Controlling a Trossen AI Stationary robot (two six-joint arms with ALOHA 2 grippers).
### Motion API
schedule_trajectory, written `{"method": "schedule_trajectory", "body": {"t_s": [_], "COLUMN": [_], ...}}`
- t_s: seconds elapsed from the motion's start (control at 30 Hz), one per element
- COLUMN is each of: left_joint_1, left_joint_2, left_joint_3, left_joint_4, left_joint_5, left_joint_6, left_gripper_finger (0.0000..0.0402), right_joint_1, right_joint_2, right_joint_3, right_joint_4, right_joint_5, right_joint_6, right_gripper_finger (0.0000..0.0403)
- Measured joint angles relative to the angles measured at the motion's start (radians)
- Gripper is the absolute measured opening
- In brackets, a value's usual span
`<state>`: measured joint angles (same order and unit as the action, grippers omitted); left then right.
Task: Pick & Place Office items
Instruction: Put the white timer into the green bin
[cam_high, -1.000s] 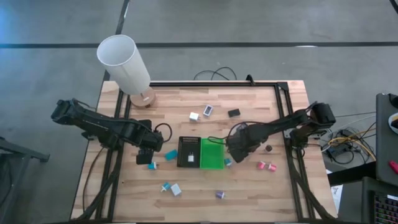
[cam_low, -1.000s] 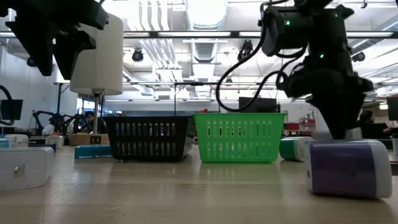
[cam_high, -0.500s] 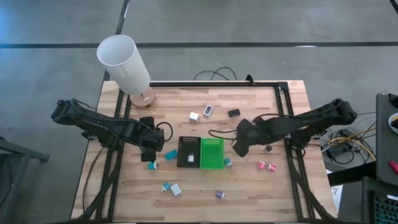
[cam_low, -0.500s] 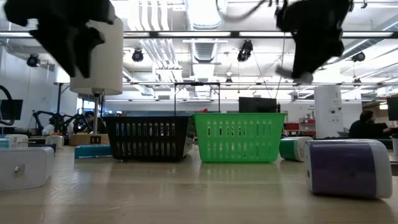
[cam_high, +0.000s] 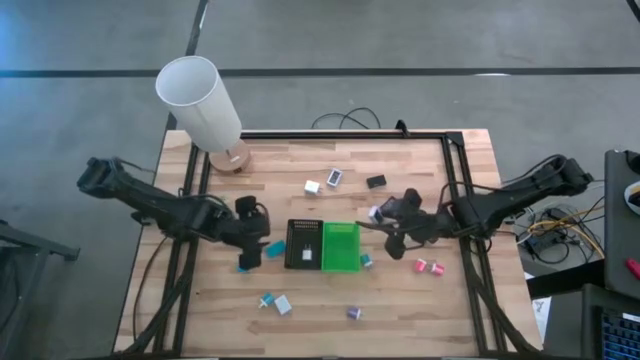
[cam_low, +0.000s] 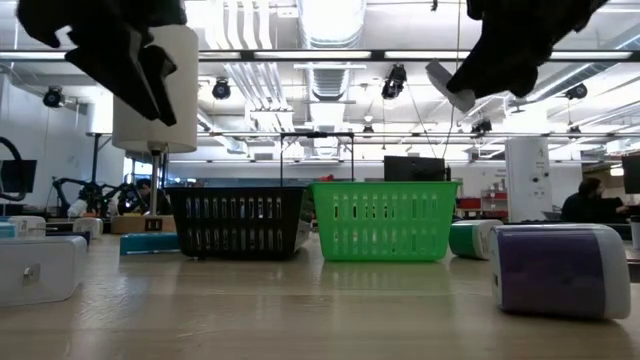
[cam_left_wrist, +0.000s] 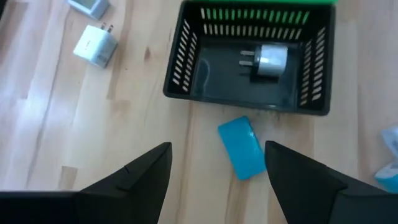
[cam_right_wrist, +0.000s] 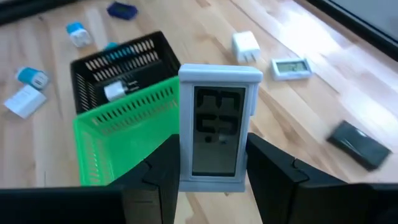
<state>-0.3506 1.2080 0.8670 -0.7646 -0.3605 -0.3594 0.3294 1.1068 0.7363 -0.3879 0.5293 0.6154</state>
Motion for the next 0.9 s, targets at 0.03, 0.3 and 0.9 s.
{"method": "schedule_trajectory", "body": {"t_s": [0.03,0.3,0.9], "left_joint_1": [-0.009,-0.088,-0.099], "left_joint_2": [-0.029,-0.291,-0.444], "left_joint_3": [-0.028,-0.291,-0.647], "left_joint_4": [0.027,0.462,1.085], "left_joint_5": [-0.011,-0.101,-0.184], "left_joint_6": [-0.014,-0.006,0.117], "left_gripper_finger": [0.0261,0.0261,0.0261], "right_joint_1": [0.0,0.0,-0.071], "right_joint_2": [-0.006,-0.008,0.189], "right_joint_3": [-0.02,-0.142,-0.082], "right_joint_4": [0.038,0.319,0.471], "right_joint_5": [-0.001,-0.016,-0.318], "right_joint_6": [-0.011,-0.069,-0.164], "right_gripper_finger": [0.0143,0.0143,0.0143]}}
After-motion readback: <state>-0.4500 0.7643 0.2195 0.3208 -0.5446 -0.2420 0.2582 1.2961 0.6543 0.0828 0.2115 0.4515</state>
